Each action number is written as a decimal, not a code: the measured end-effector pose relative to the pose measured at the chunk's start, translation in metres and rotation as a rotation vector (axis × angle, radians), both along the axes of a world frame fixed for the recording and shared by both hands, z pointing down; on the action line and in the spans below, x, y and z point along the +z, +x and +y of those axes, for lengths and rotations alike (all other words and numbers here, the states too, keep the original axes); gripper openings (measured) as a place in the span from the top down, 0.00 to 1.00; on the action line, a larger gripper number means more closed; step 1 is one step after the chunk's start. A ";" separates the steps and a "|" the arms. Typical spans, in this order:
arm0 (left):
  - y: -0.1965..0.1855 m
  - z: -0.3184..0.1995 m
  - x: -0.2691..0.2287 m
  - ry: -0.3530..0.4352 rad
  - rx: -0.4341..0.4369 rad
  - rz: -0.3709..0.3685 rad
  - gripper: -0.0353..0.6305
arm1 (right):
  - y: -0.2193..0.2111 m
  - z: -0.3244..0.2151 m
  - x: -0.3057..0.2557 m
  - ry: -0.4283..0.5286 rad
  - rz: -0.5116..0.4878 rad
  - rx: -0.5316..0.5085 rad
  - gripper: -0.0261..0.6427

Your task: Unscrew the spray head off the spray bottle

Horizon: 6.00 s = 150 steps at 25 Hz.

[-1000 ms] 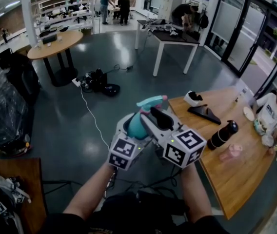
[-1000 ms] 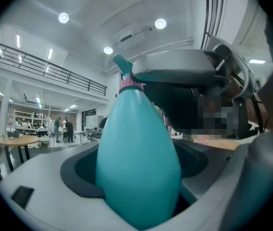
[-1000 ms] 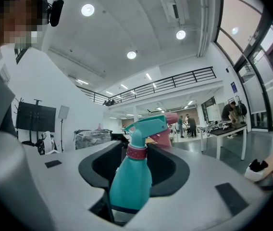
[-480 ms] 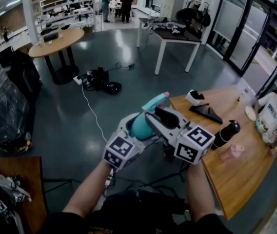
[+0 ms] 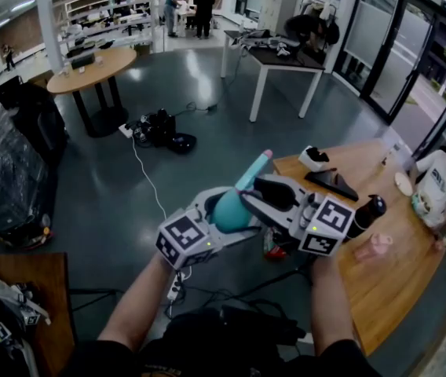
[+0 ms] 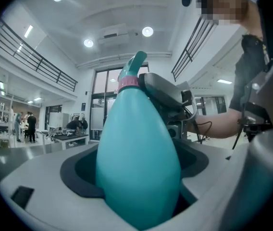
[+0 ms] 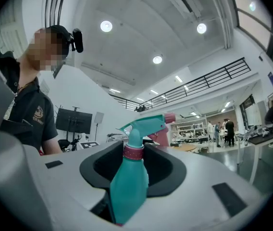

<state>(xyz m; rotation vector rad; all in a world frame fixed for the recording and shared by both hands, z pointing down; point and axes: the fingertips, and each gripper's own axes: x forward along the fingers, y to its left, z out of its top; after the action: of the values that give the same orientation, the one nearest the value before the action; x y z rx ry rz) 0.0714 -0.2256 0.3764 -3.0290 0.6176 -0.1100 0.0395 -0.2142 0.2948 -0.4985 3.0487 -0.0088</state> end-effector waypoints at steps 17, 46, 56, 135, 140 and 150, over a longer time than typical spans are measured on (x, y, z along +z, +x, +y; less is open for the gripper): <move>-0.017 -0.031 0.001 0.009 -0.265 0.041 0.29 | -0.002 -0.010 -0.001 -0.024 0.016 0.218 0.72; -0.017 -0.046 0.017 0.010 -0.385 -0.064 0.29 | -0.007 -0.038 0.012 -0.155 0.067 0.408 0.76; -0.005 -0.015 0.013 0.024 -0.156 -0.045 0.29 | 0.001 -0.013 0.011 -0.117 0.024 0.161 0.76; 0.006 0.010 0.017 -0.017 0.002 -0.047 0.29 | 0.012 0.001 0.001 -0.136 -0.073 0.086 0.76; 0.003 0.002 0.027 -0.032 -0.048 -0.070 0.29 | 0.016 -0.007 -0.008 -0.107 -0.102 0.158 0.76; 0.004 -0.008 0.047 -0.058 -0.098 -0.125 0.29 | 0.028 -0.009 -0.041 -0.025 -0.135 0.233 0.76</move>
<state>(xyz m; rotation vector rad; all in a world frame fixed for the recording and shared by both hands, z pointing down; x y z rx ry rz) 0.0750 -0.2335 0.4230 -3.0163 0.7635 -0.3236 0.0675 -0.2237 0.2542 -0.8161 2.8446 -0.0676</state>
